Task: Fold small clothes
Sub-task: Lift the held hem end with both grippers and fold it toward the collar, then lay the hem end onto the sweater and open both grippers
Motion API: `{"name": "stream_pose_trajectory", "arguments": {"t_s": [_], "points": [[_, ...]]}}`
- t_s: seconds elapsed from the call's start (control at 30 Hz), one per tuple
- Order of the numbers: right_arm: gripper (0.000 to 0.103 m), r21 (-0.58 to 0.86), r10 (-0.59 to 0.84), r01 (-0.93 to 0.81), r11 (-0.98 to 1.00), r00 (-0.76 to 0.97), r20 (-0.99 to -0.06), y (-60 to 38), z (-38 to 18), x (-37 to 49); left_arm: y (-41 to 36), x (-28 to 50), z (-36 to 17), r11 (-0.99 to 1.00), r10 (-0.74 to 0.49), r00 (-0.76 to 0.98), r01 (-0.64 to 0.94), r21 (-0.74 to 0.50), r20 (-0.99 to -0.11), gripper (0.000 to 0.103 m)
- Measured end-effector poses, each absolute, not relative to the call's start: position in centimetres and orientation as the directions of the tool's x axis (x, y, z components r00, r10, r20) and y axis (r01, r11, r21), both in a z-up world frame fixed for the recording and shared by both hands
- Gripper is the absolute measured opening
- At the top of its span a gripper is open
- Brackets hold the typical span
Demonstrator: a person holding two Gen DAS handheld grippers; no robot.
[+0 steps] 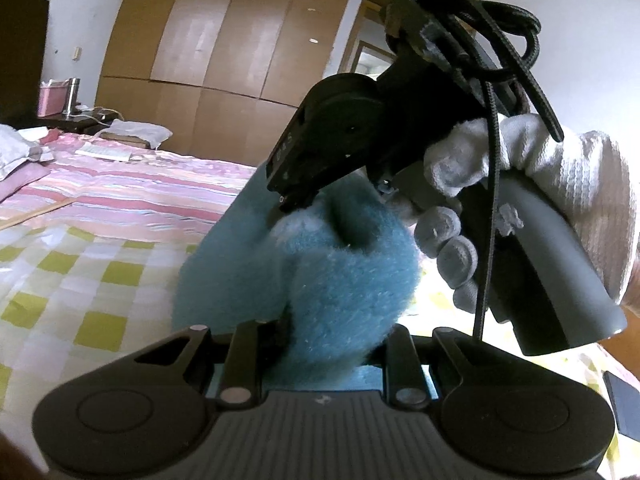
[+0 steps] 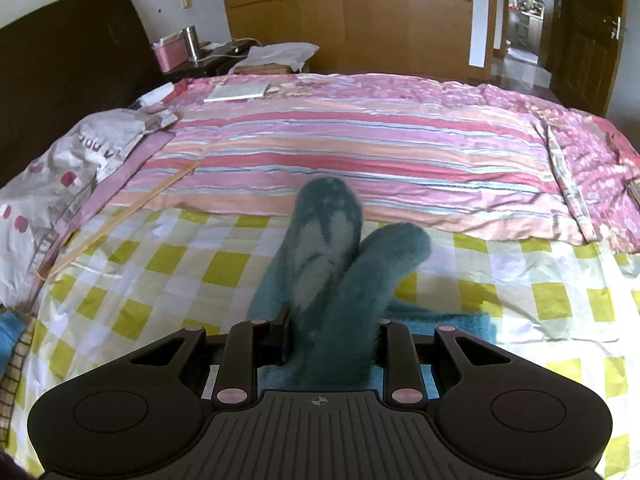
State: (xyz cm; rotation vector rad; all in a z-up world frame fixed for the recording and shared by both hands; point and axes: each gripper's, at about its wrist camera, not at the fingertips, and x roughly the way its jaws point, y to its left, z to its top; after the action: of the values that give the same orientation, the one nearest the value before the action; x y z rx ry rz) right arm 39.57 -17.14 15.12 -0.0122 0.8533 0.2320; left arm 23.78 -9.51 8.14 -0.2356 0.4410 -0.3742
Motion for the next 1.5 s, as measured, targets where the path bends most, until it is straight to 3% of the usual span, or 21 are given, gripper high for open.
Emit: {"name": "stream_pose_trajectory", "arguments": {"t_s": [0.67, 1.03, 1.5], "points": [[0.025, 0.203, 0.263, -0.167, 0.965, 0.629, -0.732, -25.8, 10.4, 40.2, -16.7, 24.9, 5.6, 0.911, -0.411, 0.800, 0.337, -0.240, -0.438, 0.028], [0.025, 0.297, 0.314, -0.134, 0.945, 0.620, -0.719, -29.9, 6.4, 40.3, -19.5, 25.0, 3.3, 0.920, -0.389, 0.788, 0.360, -0.155, -0.477, 0.028], [0.025, 0.455, 0.423, -0.128, 0.881, 0.643, -0.638, -34.2, 2.8, 39.5, -22.4, 23.7, 1.5, 0.919, -0.340, 0.813, 0.393, 0.014, -0.473, 0.028]]}}
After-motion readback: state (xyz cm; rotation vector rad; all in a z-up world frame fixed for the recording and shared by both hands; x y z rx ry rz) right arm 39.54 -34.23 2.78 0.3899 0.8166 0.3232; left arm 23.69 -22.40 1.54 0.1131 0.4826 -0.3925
